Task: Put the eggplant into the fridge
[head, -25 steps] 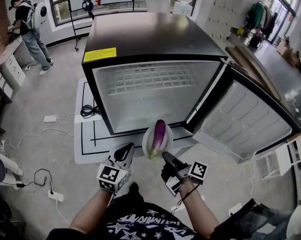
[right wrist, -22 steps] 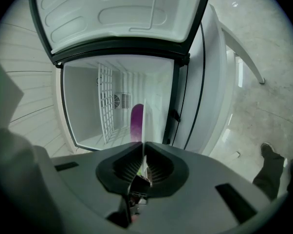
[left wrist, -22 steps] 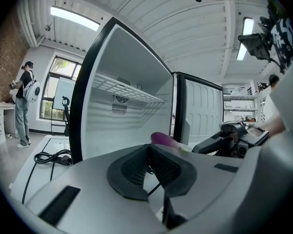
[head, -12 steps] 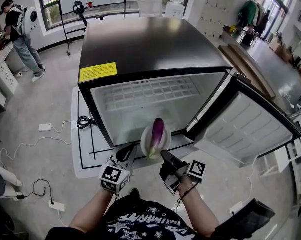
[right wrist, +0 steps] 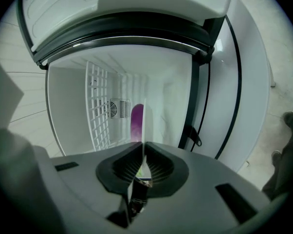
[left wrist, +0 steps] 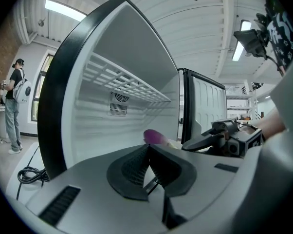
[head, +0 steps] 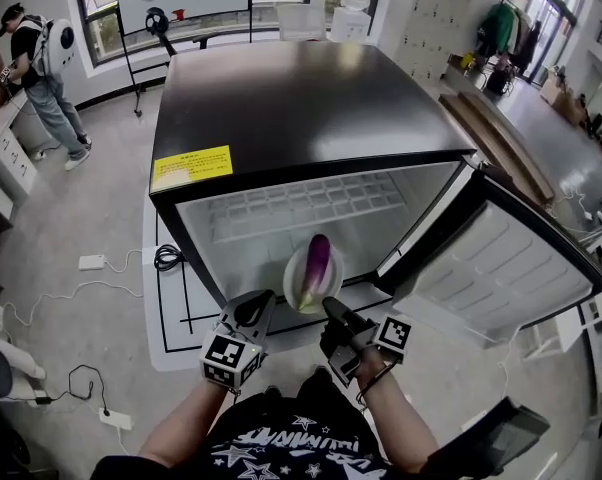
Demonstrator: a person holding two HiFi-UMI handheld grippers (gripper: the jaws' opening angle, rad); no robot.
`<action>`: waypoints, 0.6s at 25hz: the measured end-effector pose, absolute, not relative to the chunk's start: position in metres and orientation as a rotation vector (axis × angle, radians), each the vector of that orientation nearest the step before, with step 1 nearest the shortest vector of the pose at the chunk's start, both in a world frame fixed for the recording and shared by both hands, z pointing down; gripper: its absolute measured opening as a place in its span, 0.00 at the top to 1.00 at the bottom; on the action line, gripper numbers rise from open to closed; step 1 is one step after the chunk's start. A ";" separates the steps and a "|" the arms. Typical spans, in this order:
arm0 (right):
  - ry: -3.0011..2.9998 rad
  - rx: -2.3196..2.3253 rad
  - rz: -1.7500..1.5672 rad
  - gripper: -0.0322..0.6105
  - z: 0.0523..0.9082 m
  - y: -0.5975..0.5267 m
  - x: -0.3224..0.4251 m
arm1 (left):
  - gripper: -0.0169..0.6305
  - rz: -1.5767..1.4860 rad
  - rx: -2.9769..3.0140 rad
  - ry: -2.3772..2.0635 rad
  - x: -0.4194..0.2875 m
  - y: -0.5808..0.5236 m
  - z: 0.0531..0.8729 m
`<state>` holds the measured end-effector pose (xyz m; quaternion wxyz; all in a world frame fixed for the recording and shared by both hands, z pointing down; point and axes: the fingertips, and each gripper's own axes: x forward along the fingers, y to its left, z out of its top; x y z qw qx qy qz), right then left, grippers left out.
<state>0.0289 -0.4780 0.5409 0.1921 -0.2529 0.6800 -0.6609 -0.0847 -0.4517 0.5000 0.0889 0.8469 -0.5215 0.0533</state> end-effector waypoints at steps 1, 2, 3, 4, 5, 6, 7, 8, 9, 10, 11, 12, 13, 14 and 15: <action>1.914 -0.705 -1.861 0.92 0.542 -0.483 0.029 | 0.96 0.156 2.508 -1.565 -0.085 -0.455 0.500; 1.926 -0.701 -1.866 0.92 0.543 -0.487 0.029 | 0.96 0.152 2.497 -1.578 -0.086 -0.458 0.500; 1.942 -0.697 -1.871 0.92 0.544 -0.493 0.028 | 0.96 0.150 2.487 -1.591 -0.086 -0.461 0.501; 1.961 -0.692 -1.877 0.92 0.546 -0.499 0.026 | 0.96 0.149 2.479 -1.603 -0.087 -0.465 0.501; 1.976 -0.683 -1.885 0.92 0.547 -0.505 0.023 | 0.96 0.153 2.473 -1.615 -0.088 -0.468 0.501; 1.988 -0.670 -1.898 0.92 0.549 -0.510 0.020 | 0.96 0.159 2.465 -1.628 -0.089 -0.470 0.501; 1.997 -0.655 -1.913 0.92 0.550 -0.513 0.018 | 0.96 0.163 2.456 -1.645 -0.089 -0.472 0.501; 2.007 -0.640 -1.929 0.92 0.551 -0.516 0.015 | 0.96 0.161 2.445 -1.664 -0.090 -0.474 0.502; 2.017 -0.628 -1.942 0.92 0.552 -0.520 0.014 | 0.96 0.158 2.431 -1.685 -0.090 -0.477 0.502; 2.022 -0.619 -1.951 0.92 0.553 -0.525 0.011 | 0.96 0.157 2.416 -1.703 -0.091 -0.481 0.502; 2.019 -0.612 -1.961 0.92 0.553 -0.531 0.008 | 0.96 0.159 2.402 -1.721 -0.093 -0.485 0.500; 2.012 -0.601 -1.977 0.92 0.555 -0.535 0.003 | 0.96 0.161 2.388 -1.738 -0.095 -0.490 0.498; 2.009 -0.582 -2.000 0.92 0.556 -0.538 -0.003 | 0.96 0.162 2.375 -1.754 -0.098 -0.494 0.497; 2.017 -0.560 -2.021 0.92 0.558 -0.540 -0.009 | 0.96 0.163 2.362 -1.770 -0.101 -0.498 0.496; 2.039 -0.543 -2.033 0.92 0.560 -0.542 -0.015 | 0.96 0.163 2.349 -1.784 -0.104 -0.501 0.496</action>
